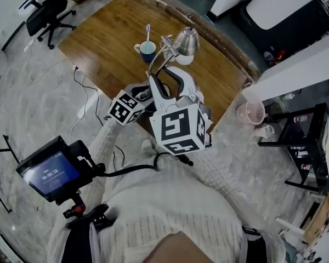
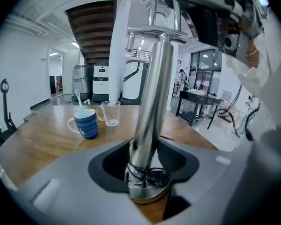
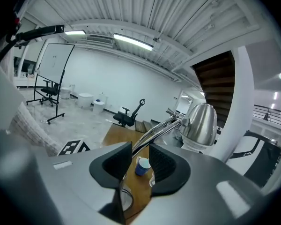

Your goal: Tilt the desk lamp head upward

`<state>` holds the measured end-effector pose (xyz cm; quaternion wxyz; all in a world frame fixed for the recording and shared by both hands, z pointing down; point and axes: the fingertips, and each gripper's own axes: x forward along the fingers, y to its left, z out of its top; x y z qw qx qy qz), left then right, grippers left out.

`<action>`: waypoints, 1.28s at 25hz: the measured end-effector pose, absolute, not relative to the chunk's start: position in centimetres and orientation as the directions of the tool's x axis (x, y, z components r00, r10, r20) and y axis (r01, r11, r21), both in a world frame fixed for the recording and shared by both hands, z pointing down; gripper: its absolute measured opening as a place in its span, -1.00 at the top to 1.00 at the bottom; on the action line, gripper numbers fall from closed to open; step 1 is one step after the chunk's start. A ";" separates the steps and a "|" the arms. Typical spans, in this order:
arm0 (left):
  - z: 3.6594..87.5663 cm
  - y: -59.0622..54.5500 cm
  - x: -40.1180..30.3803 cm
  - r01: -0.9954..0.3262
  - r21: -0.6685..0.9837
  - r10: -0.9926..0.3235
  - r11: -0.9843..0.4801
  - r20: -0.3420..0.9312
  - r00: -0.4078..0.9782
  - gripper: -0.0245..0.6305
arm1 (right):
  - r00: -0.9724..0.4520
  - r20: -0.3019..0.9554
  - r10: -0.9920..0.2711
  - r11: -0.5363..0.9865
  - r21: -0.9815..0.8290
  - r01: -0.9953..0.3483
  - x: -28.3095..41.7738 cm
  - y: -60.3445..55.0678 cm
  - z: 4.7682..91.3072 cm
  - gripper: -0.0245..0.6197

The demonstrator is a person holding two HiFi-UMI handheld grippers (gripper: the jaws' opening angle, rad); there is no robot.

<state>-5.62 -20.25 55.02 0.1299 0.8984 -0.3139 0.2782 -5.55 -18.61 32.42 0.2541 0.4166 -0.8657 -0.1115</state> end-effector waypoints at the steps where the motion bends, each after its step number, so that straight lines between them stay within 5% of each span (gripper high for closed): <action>1: 55.0 -20.2 -5.6 -0.640 0.065 -0.494 -0.766 0.578 0.650 0.35 | -0.527 0.344 -0.777 0.629 0.396 -0.669 -5.5 -18.7 32.4 0.58; 18: 51.2 -18.4 -7.1 -0.812 0.205 -0.721 -0.547 0.377 0.581 0.44 | -0.630 0.204 -0.749 0.655 0.086 -0.751 -1.8 -18.8 34.3 0.62; 20: 50.4 -17.4 -7.5 -0.827 0.227 -0.753 -0.514 0.342 0.562 0.69 | -0.667 0.162 -0.727 0.677 0.011 -0.736 -1.1 -17.4 35.8 0.92; 21: 49.9 -16.9 -7.7 -0.833 0.238 -0.767 -0.499 0.327 0.553 0.89 | -0.687 0.149 -0.711 0.691 -0.031 -0.722 -0.9 -16.6 36.8 0.92; 22: 49.5 -16.5 -7.7 -0.836 0.249 -0.776 -0.490 0.313 0.548 0.90 | -0.702 0.146 -0.697 0.700 -0.074 -0.710 -0.7 -15.9 38.0 0.93; 32: 47.8 -12.4 -5.1 -0.859 0.291 -0.792 -0.422 0.343 0.505 0.90 | -0.696 0.288 -0.658 0.673 -0.190 -0.715 -0.5 -11.9 44.3 0.93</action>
